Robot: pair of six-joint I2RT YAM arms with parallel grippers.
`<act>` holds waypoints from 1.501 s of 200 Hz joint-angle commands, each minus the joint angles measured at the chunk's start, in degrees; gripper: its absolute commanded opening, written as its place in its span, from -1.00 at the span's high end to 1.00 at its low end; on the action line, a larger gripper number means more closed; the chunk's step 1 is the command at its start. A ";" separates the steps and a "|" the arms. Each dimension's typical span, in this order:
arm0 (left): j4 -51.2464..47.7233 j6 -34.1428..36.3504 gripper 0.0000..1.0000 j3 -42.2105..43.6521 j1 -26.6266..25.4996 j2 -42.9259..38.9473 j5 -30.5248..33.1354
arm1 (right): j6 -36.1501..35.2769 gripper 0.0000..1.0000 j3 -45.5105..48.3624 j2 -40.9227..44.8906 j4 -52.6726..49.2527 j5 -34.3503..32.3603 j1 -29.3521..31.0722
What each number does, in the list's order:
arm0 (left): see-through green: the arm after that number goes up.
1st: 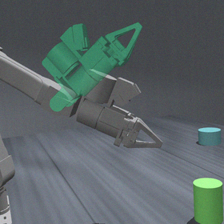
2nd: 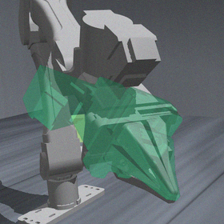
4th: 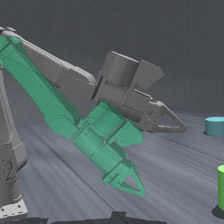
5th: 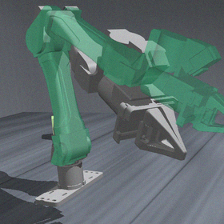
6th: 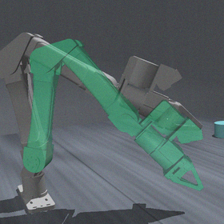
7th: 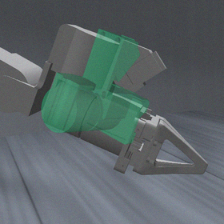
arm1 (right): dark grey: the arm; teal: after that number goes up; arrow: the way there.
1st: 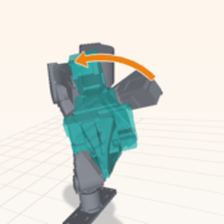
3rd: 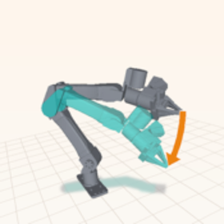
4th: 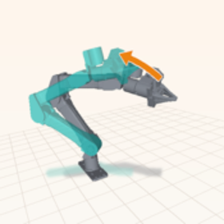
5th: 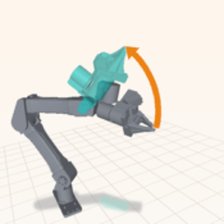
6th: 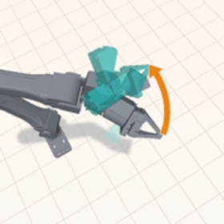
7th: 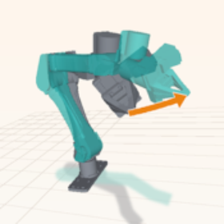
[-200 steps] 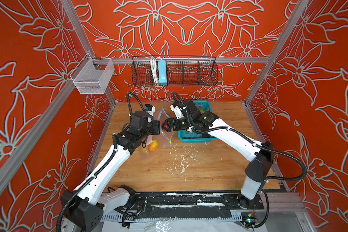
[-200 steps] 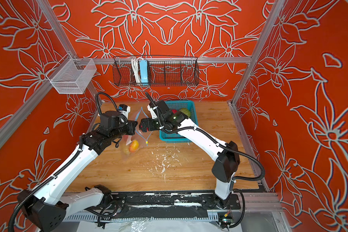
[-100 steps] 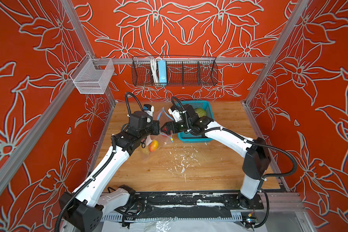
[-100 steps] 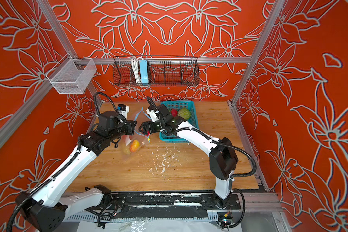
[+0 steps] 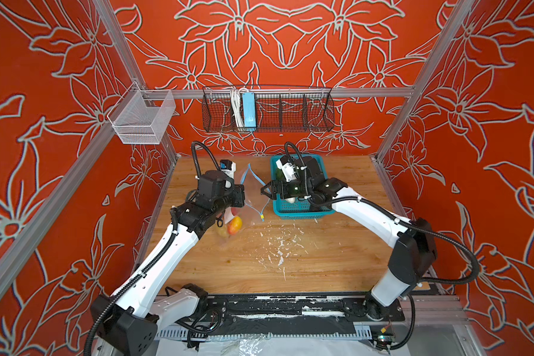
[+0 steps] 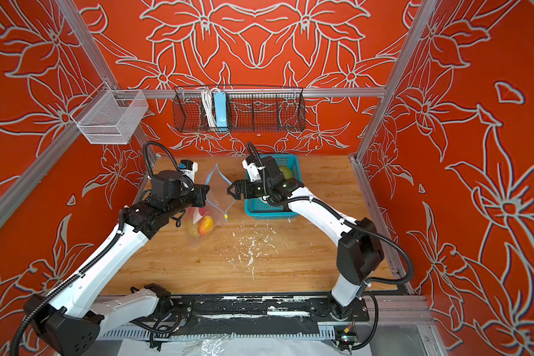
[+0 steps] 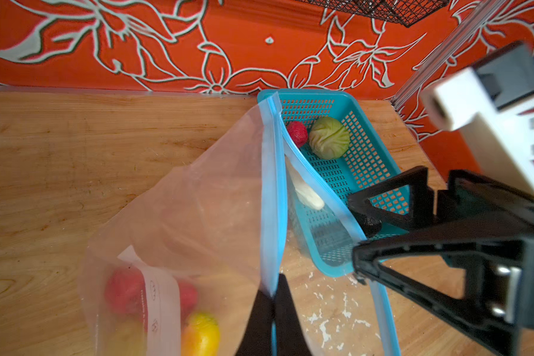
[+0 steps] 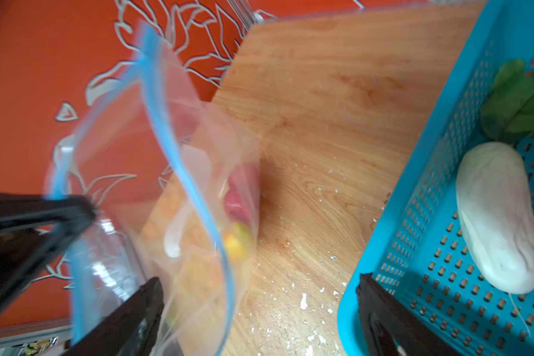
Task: Place the food in the zip-top bag and seal the zipper
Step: 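Lower the beet into the bag mouth and open the right gripper, then move the right gripper back over the basket while the left holds the bag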
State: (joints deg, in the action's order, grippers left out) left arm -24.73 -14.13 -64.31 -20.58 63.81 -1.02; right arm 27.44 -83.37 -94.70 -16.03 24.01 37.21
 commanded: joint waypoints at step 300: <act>-1.32 -1.92 1.00 4.11 0.14 -2.16 -4.58 | -0.24 -0.96 -31.60 -13.37 -59.53 -49.12 -3.72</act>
State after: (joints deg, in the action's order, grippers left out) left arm -27.62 -14.17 -60.95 -20.58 63.86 -2.28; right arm 25.91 -104.22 -100.01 -58.11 -17.45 33.52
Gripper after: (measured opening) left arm 0.048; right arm 0.979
